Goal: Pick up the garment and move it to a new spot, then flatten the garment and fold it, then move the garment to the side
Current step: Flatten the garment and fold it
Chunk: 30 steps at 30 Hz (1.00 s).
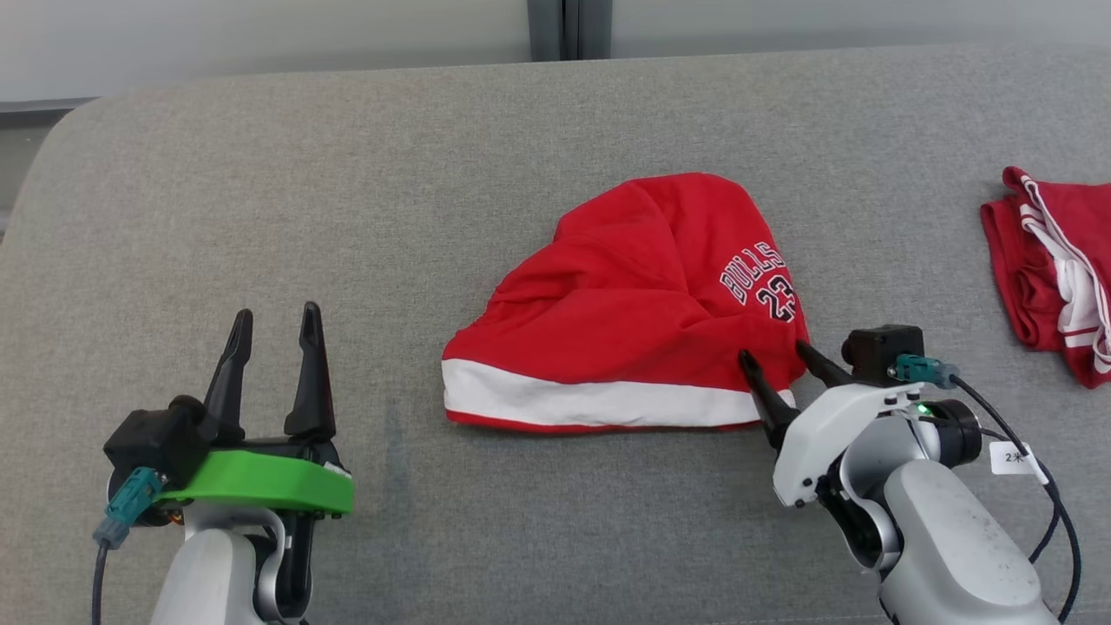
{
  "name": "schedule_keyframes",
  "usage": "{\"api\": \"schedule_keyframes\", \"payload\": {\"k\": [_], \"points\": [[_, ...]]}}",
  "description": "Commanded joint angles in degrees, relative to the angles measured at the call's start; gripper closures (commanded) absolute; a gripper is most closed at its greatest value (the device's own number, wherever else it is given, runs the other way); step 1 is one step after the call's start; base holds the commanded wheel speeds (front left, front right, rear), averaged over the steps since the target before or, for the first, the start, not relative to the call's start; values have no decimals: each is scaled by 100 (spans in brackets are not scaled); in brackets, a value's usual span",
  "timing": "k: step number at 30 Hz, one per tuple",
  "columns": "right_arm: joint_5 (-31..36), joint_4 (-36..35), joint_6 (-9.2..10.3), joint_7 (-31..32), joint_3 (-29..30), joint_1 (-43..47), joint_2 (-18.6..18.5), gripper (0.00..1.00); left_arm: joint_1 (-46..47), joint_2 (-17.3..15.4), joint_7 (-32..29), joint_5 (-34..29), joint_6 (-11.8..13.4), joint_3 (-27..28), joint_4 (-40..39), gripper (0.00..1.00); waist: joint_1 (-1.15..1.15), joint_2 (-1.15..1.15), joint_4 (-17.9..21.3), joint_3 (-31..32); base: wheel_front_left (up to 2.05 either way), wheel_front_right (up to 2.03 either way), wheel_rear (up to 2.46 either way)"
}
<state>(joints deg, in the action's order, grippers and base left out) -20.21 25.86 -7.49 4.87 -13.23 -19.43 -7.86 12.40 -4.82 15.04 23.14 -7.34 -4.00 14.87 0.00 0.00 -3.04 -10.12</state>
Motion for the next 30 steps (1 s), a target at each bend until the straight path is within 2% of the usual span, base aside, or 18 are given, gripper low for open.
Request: {"api": "schedule_keyframes", "payload": {"k": [1, 8, 14, 22, 25, 30], "points": [[-94, 93, 0, -10, -90, -95, -17, 0, 101, -34, 16, 4, -21, -13, -13, 0, 0, 0, -18, -20, 0, 0, 0], [-332, 376, 0, -158, -492, -314, -85, 0, 100, -78, 16, 63, -21, -69, 6, 0, 0, 0, -19, 6, 0, 0, 0], [-282, 367, 0, -364, -754, -348, -184, 0, 49, -77, 16, 81, -22, -103, 32, 0, 0, 0, 4, 74, 0, 0, 0], [210, 344, 0, -468, -417, -311, -118, 0, -32, -106, 16, 78, -22, -116, 36, 0, 0, 0, 39, 130, 0, 0, 0], [409, 254, 0, -416, -259, -245, 23, 0, -24, -104, 16, 88, -22, -121, 34, 0, 0, 0, 32, 131, 0, 0, 0], [527, 154, 0, -218, -322, -224, 92, 0, 2, -115, 16, 101, -23, -132, 43, 0, 0, 0, 27, 99, 0, 0, 0]]}}
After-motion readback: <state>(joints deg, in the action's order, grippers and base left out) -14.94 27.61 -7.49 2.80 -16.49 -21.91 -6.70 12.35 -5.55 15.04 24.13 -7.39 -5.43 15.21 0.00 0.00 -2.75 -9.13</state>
